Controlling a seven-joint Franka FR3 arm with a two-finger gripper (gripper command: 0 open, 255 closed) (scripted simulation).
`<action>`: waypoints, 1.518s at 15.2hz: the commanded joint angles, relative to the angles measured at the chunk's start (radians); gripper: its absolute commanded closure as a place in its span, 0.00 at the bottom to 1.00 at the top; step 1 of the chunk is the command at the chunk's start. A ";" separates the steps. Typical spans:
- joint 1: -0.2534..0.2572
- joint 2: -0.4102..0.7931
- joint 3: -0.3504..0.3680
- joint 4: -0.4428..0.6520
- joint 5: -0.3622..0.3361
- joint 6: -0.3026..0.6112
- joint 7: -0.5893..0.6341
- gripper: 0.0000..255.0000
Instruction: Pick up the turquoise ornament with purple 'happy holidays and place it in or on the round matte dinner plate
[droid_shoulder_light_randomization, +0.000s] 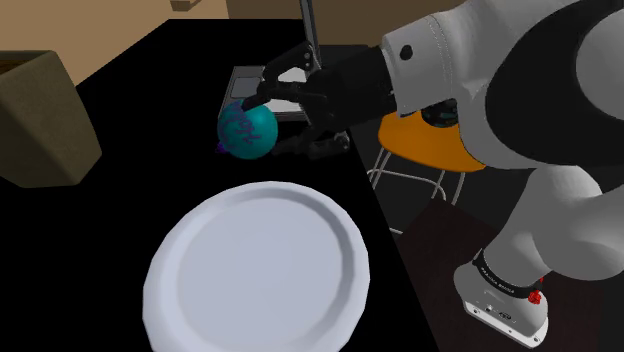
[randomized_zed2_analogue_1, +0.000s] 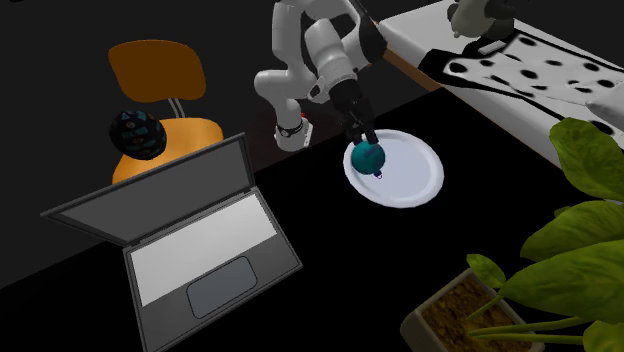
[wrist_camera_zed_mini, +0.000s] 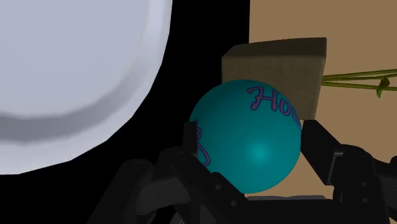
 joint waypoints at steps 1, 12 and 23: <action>-0.031 -0.051 0.069 -0.011 -0.027 -0.016 0.095 1.00; -0.086 -0.203 0.296 -0.040 -0.051 -0.042 0.353 1.00; 0.031 -0.027 0.334 -0.109 0.078 0.210 0.226 1.00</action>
